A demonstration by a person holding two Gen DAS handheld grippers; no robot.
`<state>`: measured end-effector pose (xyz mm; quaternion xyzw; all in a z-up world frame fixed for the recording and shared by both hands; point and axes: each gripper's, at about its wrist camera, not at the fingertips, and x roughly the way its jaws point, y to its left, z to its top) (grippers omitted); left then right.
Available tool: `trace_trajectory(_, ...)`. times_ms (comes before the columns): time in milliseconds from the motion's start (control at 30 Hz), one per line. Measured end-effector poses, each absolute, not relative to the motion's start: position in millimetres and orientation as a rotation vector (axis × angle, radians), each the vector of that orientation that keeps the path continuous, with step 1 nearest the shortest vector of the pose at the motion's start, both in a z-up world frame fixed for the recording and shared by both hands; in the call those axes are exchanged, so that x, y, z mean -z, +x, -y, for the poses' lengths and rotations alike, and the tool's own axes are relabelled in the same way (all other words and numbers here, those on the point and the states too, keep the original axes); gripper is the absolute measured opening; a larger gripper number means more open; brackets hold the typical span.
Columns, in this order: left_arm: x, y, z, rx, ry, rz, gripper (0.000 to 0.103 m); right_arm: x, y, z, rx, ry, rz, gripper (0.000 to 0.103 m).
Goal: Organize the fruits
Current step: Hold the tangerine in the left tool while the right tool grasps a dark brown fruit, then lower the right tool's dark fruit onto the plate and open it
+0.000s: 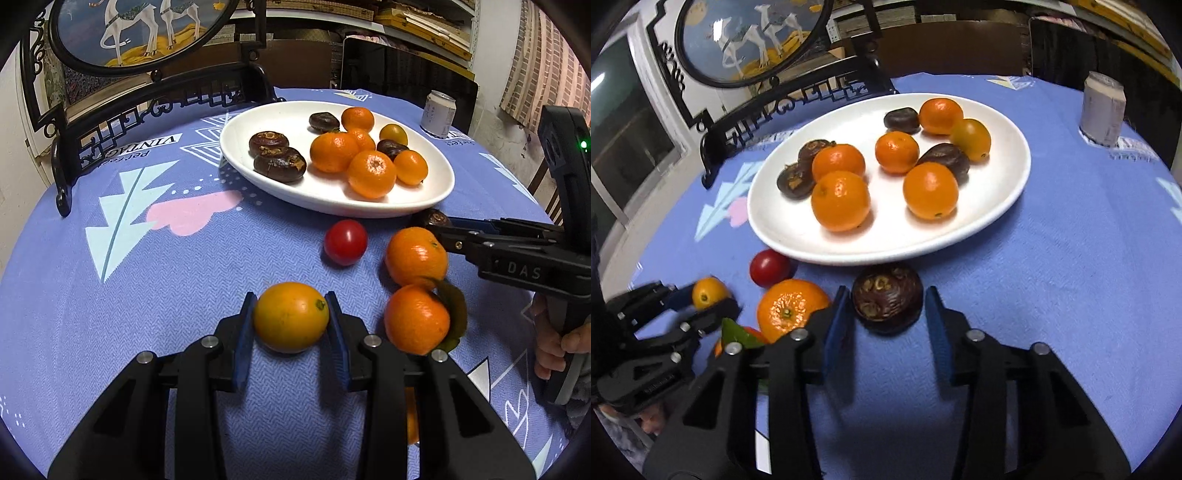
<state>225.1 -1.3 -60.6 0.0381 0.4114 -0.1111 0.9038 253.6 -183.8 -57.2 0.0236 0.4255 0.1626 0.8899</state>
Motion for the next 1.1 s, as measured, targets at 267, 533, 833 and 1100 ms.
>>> trace_trajectory(267,59.9,221.4,1.5,0.235,0.069,-0.846,0.037,57.3,231.2,185.4,-0.335,-0.035,-0.864,0.040)
trace_trajectory(533,27.0,220.3,-0.5,0.240,0.013,-0.770,0.037,18.9,208.0,196.1,-0.370,0.030,-0.761,0.040)
trace_trajectory(833,-20.6,311.5,11.6,0.201,-0.018,-0.710,0.037,-19.2,266.6,205.8,-0.357,0.070,-0.707,0.040)
trace_trajectory(1100,9.1,410.9,28.8,0.210,-0.076,-0.839,0.038,3.7,304.8,187.3,-0.385,0.024,-0.743,0.043)
